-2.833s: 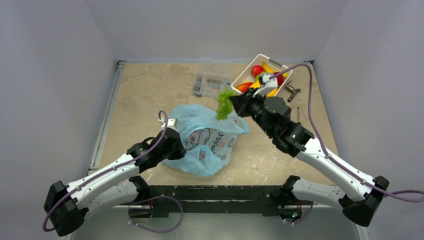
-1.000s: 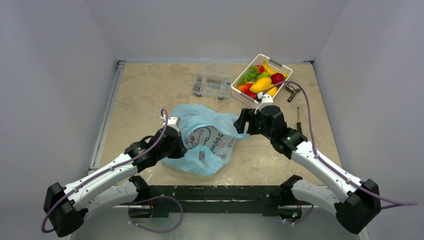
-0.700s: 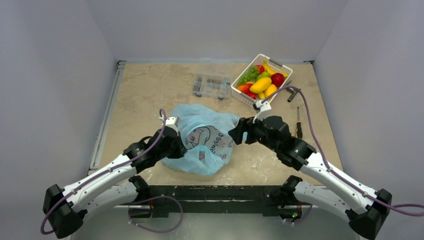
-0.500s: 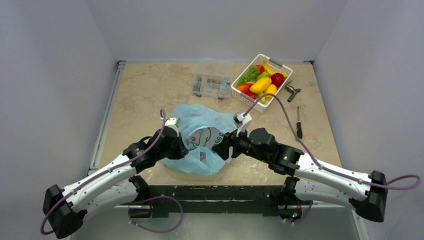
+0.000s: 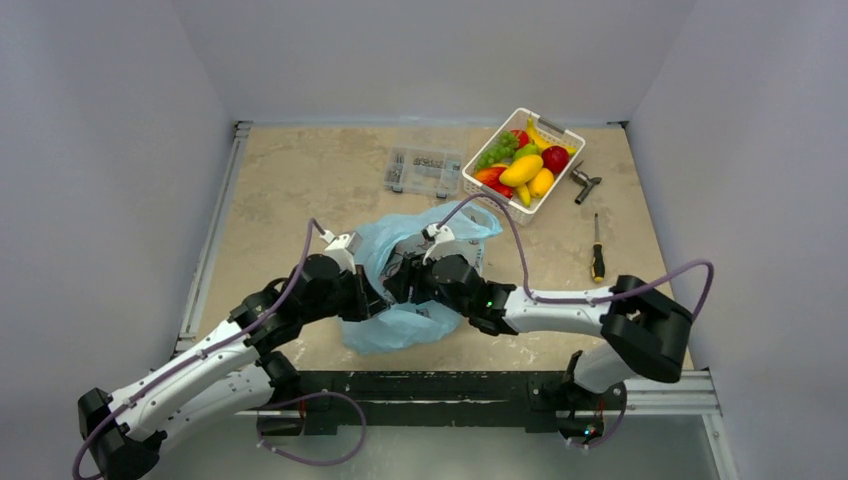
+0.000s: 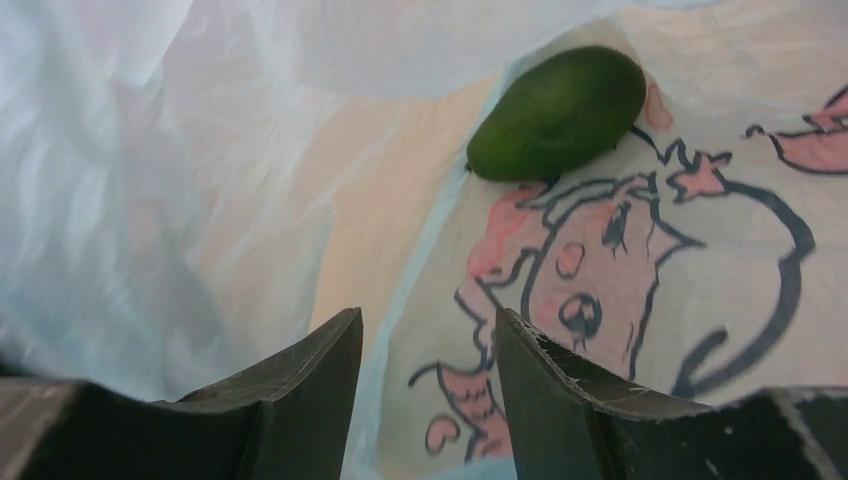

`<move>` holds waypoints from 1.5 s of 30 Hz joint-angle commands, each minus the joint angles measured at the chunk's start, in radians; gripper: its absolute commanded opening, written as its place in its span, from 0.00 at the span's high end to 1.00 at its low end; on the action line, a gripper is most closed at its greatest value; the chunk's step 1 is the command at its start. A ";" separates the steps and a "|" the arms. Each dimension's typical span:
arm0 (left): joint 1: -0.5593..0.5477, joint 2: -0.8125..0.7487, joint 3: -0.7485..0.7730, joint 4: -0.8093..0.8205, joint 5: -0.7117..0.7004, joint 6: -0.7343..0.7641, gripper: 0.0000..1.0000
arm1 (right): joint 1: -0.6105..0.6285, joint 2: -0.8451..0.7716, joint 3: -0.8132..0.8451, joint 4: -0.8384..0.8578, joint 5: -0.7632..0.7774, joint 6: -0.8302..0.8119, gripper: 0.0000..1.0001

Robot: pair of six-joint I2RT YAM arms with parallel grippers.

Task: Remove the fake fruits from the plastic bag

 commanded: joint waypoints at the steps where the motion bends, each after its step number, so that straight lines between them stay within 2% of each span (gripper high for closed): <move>1: -0.005 -0.002 0.017 -0.001 0.023 0.001 1.00 | -0.039 0.110 0.098 0.173 0.035 0.039 0.47; 7: -0.005 0.002 -0.027 0.016 0.022 0.026 1.00 | -0.055 0.259 0.185 0.206 0.048 0.005 0.37; 17: -0.008 0.005 -0.059 0.024 0.041 0.054 1.00 | -0.100 0.414 0.300 0.219 0.085 0.022 0.31; 24: -0.011 0.023 -0.060 0.034 0.055 0.056 1.00 | -0.104 0.496 0.371 0.198 0.177 -0.017 0.26; 30: -0.016 0.025 -0.077 0.044 0.060 0.050 1.00 | -0.107 0.609 0.473 0.156 0.239 -0.060 0.16; 35: -0.016 0.010 -0.085 0.034 0.049 0.049 1.00 | -0.075 0.699 0.560 0.100 0.314 -0.105 0.14; 37: -0.016 -0.003 -0.087 0.022 0.030 0.046 1.00 | -0.054 0.718 0.575 0.054 0.370 -0.109 0.16; 42: -0.016 -0.043 -0.106 -0.014 -0.034 0.018 1.00 | -0.045 0.730 0.552 0.010 0.429 -0.085 0.38; 45: -0.017 -0.065 -0.117 -0.033 -0.062 0.001 1.00 | -0.045 0.680 0.493 0.027 0.419 -0.071 0.48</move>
